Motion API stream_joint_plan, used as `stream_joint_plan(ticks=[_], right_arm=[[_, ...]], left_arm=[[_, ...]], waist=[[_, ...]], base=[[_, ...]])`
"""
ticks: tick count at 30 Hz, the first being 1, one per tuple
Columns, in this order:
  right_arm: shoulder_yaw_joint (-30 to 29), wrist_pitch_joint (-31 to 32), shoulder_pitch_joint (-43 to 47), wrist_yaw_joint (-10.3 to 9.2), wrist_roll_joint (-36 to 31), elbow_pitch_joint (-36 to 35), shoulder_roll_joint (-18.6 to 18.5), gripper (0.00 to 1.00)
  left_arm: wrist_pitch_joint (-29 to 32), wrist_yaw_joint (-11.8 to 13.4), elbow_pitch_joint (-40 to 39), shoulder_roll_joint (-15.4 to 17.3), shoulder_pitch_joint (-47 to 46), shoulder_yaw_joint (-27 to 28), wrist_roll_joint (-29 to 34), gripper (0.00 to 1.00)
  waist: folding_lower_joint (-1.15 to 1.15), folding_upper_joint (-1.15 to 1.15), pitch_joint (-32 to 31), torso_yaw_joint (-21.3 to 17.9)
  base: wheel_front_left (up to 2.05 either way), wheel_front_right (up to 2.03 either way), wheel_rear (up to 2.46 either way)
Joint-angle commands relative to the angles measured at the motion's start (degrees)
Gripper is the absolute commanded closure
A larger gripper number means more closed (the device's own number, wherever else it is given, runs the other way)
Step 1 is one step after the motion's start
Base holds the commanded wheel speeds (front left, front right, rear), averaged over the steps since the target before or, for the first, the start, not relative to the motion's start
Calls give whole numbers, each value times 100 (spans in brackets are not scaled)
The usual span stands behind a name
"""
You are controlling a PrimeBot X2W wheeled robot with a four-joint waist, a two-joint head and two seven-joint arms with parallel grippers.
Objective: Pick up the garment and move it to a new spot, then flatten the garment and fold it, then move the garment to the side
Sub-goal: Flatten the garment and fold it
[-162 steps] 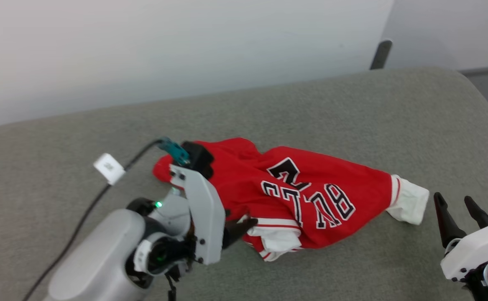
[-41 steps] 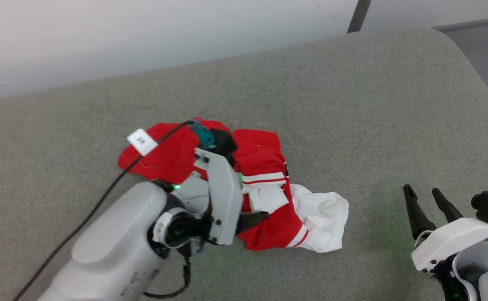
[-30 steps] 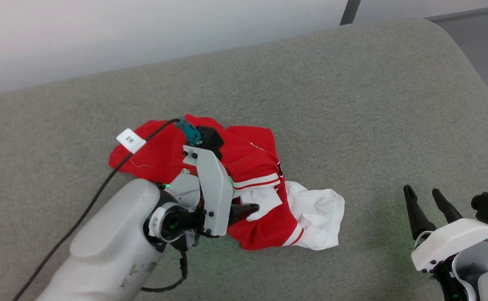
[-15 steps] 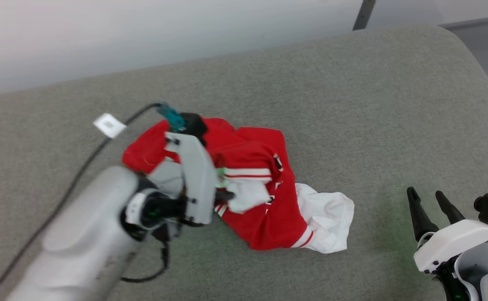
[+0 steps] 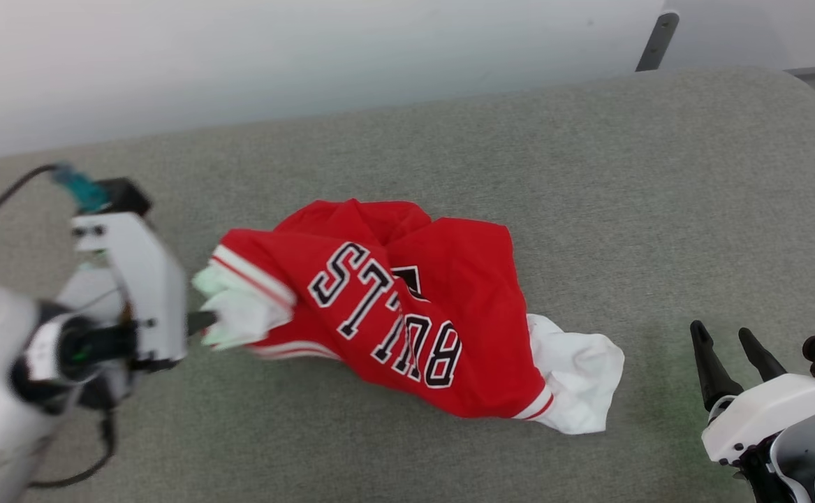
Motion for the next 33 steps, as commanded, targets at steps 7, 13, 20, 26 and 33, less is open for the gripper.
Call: stream_joint_plan(ticks=[7,13,20,26,33], right_arm=[[-60,97,91,-6,-36,-107,11,0],[6,110,4,-6,-15,-110,10,0],[48,129,-59,-5,5,-83,11,0],[22,151,16,-6,-24,-84,-30,0],[61,224,141,-6,-24,-159,-112,0]], left_arm=[[-105,295,74,685,567,305,27,100],[-332,386,573,751,849,377,52,100],[-774,288,1272,404,907,482,-41,100],[-1178,65,1600,349,742,446,187,0],[-1226,54,1320,512,579,334,459,0]], waist=[[0,0,74,87],[0,0,185,41],[0,0,247,-24],[0,0,122,39],[0,0,-176,167]], base=[[0,0,0],[0,0,0],[0,0,0],[0,0,0],[0,0,0]])
